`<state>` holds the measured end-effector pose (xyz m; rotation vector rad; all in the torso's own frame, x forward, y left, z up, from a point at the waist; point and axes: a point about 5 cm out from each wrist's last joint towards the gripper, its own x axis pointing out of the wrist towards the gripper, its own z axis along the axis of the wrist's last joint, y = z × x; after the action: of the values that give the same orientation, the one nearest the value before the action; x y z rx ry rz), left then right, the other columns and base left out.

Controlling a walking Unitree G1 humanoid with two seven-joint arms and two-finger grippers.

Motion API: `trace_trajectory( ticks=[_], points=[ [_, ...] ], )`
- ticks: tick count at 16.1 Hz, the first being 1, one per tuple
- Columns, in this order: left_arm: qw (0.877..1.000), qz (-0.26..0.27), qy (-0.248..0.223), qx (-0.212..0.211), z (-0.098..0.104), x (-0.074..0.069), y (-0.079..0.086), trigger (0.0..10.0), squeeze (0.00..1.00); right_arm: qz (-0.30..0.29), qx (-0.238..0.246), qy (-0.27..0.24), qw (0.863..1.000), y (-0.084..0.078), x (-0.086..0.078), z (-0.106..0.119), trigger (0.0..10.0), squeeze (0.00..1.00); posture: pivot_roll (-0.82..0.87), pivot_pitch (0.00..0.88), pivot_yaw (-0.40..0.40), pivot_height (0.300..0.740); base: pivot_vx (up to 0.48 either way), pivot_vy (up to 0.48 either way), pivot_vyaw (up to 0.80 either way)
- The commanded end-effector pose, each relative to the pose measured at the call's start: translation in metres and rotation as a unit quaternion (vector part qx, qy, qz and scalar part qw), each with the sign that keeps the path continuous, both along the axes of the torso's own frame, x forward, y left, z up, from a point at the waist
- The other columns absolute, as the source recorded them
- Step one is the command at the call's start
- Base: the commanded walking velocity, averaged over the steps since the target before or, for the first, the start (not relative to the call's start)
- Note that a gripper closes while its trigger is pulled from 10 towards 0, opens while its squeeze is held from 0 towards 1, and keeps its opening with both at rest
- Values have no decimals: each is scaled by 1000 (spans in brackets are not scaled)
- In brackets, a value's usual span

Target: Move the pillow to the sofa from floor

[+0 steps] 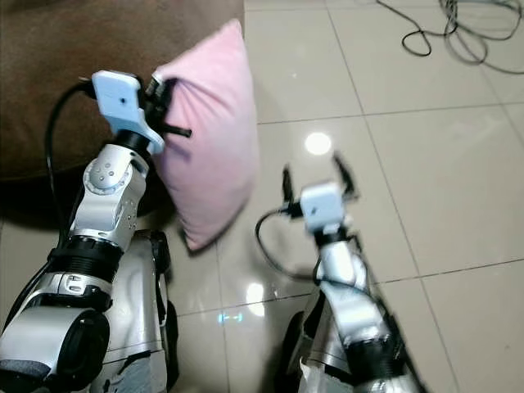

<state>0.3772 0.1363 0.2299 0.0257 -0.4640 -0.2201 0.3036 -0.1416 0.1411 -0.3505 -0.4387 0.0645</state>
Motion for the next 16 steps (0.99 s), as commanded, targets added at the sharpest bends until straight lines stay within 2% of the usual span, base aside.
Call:
trace_trajectory(
  ticks=[1, 4, 6, 8, 11, 14, 16],
  points=[
    [997, 13, -76, -20, 26, -7, 5, 0, 0, -8, -6, -16, 1000, -5, -2, 2, 10000, 0, 180, 252, -86, 443, 0, 0, 0],
    [995, 23, -96, -21, 35, -9, 9, 0, 0, -8, -5, -31, 999, -4, 2, 10, 10000, 0, 183, 259, -94, 443, 0, 0, 0],
    [995, 25, -95, 7, 27, -9, 5, 0, 0, -11, -3, -32, 999, -1, 3, 8, 10000, 0, 186, 267, -97, 443, 0, 0, 0],
    [996, 27, -85, 10, 18, -11, 4, 0, 0, -9, 4, -23, 1000, 2, 2, 4, 10000, 0, 186, 270, -97, 443, 0, 0, 0],
    [997, 43, -67, 7, 8, -11, 9, 0, 0, -2, 6, -23, 1000, 8, 2, 4, 10000, 0, 194, 277, -100, 443, 0, 0, 0],
    [998, 60, -26, 17, -20, -19, 19, 0, 0, 5, 5, -13, 1000, 10, 3, 1, 10000, 0, 209, 277, -107, 443, 0, 0, 0],
    [997, 69, -11, 14, -28, -23, 24, 0, 0, 5, 4, -7, 1000, 10, 3, -1, 10000, 0, 218, 276, -111, 443, 0, 0, 0]
  ],
)
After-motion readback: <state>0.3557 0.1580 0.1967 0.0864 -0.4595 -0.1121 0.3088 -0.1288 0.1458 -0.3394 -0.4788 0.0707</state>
